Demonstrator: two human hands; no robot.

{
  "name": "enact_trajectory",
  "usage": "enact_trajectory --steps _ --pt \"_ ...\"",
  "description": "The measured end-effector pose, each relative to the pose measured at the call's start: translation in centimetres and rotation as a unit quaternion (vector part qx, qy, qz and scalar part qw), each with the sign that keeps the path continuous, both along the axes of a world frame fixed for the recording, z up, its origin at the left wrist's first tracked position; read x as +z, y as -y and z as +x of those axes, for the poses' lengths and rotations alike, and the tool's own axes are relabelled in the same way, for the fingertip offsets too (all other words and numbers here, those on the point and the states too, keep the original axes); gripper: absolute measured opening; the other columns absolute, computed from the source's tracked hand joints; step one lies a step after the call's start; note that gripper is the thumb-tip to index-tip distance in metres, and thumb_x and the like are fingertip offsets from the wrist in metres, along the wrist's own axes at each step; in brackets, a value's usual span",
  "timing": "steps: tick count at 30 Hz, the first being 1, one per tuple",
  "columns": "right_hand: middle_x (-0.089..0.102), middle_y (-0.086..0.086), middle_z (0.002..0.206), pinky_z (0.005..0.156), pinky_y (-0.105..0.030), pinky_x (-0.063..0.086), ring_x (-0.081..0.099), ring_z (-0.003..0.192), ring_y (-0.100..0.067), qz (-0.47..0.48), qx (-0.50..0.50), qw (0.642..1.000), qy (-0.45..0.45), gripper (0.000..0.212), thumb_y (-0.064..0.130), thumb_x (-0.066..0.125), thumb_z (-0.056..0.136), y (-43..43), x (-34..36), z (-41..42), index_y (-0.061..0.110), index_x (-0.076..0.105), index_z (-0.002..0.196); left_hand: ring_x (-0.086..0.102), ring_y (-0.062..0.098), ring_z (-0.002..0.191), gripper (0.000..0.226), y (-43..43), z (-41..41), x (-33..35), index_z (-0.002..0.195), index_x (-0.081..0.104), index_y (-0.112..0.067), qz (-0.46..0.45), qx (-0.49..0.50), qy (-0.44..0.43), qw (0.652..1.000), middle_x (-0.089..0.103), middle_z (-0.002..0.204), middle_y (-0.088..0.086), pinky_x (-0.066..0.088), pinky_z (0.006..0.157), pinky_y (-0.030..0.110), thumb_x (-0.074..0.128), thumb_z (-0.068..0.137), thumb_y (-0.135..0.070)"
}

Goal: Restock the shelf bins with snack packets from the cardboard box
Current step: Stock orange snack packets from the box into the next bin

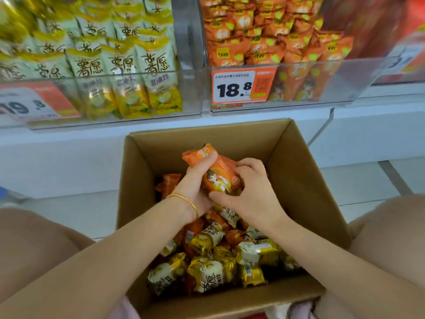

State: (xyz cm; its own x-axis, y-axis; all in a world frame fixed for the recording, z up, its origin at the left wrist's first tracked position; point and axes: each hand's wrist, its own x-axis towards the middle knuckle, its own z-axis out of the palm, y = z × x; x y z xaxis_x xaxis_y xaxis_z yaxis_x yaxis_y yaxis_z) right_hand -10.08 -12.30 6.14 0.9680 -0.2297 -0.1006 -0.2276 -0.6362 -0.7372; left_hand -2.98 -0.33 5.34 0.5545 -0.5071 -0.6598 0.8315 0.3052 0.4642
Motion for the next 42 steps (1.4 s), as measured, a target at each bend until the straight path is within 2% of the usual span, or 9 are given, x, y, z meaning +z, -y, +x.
enact_trajectory --steps 5,9,13,20,24,32,35,38,42 --pt "0.031 0.007 0.125 0.079 0.0 0.038 0.041 0.099 0.015 0.069 -0.008 0.996 0.06 0.058 0.043 0.068 0.083 0.7 1.1 0.1 0.021 0.043 0.131 0.068 0.028 0.099 0.075 -1.2 0.4 1.1 0.132 0.051 -0.017 0.044 0.04 0.06 0.996 0.066 0.118 0.013 0.058 0.065 0.038 0.075 0.062 -0.03" --pt "0.038 0.01 0.133 0.093 -0.024 0.047 0.055 0.109 -0.011 0.147 -0.055 0.988 0.003 0.063 0.048 0.058 0.088 2.6 1.6 2.0 0.024 0.036 0.142 0.07 0.024 0.091 0.064 -1.9 0.5 2.9 0.125 0.052 -0.024 0.08 -0.031 0.126 0.988 0.068 0.11 0.008 0.058 0.065 0.037 0.071 0.064 -0.024" --pt "0.066 0.003 0.117 0.091 -0.035 0.054 0.067 0.098 -0.013 0.244 0.016 0.963 -0.116 0.049 0.046 0.065 0.085 3.7 2.0 3.3 0.023 0.054 0.127 0.072 0.02 0.084 0.053 -1.8 0.3 3.5 0.115 0.056 -0.025 0.07 -0.117 0.185 0.973 0.074 0.094 0.003 0.058 0.063 0.035 0.078 0.068 -0.014" --pt "0.059 0.002 0.119 0.077 -0.03 0.055 0.063 0.098 -0.013 0.312 -0.069 0.946 -0.062 0.067 0.015 0.075 0.08 5.2 2.6 3.4 0.029 0.04 0.135 0.07 0.029 0.086 0.059 -1.4 1.1 2.8 0.122 0.048 -0.014 0.137 -0.063 0.196 0.969 0.066 0.11 0.017 0.059 0.069 0.041 0.069 0.069 -0.03" --pt "0.06 -0.006 0.118 0.081 -0.04 0.056 0.065 0.101 -0.023 0.418 -0.021 0.906 -0.058 0.057 0.002 0.07 0.079 5.4 3.9 3.2 0.027 0.049 0.126 0.067 0.029 0.09 0.032 -1.3 1.4 2.9 0.117 0.055 -0.005 0.12 -0.072 0.154 0.978 0.065 0.11 0.016 0.059 0.069 0.038 0.057 0.089 -0.02" --pt "0.07 0.001 0.099 0.074 -0.026 0.055 0.069 0.09 -0.013 0.428 0.041 0.903 -0.018 0.059 0.008 0.085 0.056 5.2 4.4 3.3 0.022 0.061 0.108 0.066 0.03 0.101 0.053 -1.2 1.1 3.4 0.122 0.052 -0.013 0.13 -0.075 0.257 0.955 0.063 0.118 0.016 0.058 0.078 0.04 0.065 0.072 -0.023" --pt "0.071 0.001 0.103 0.082 -0.03 0.055 0.067 0.099 -0.017 0.441 0.081 0.894 -0.026 0.06 0.015 0.083 0.056 5.7 4.8 3.1 0.023 0.061 0.112 0.068 0.025 0.098 0.05 -0.9 0.9 4.3 0.122 0.056 -0.014 0.117 -0.092 0.294 0.944 0.069 0.112 0.011 0.058 0.078 0.035 0.061 0.073 -0.025" --pt "0.069 -0.003 0.112 0.087 -0.037 0.055 0.066 0.105 -0.022 0.464 0.123 0.876 -0.046 0.086 0.031 0.095 0.039 6.9 6.3 2.8 0.022 0.061 0.117 0.069 0.023 0.096 0.043 0.5 1.1 6.4 0.118 0.059 -0.016 0.095 -0.114 0.315 0.938 0.07 0.109 0.01 0.058 0.076 0.032 0.058 0.076 -0.021" --pt "0.071 0.0 0.099 0.074 -0.032 0.058 0.069 0.091 -0.017 0.479 0.133 0.867 0.021 0.072 0.04 0.096 0.032 10.8 10.1 2.3 0.028 0.07 0.098 0.067 0.022 0.095 0.035 5.1 1.9 10.5 0.121 0.06 -0.012 0.084 -0.138 0.369 0.915 0.068 0.113 0.014 0.055 0.081 0.035 0.055 0.086 -0.007"
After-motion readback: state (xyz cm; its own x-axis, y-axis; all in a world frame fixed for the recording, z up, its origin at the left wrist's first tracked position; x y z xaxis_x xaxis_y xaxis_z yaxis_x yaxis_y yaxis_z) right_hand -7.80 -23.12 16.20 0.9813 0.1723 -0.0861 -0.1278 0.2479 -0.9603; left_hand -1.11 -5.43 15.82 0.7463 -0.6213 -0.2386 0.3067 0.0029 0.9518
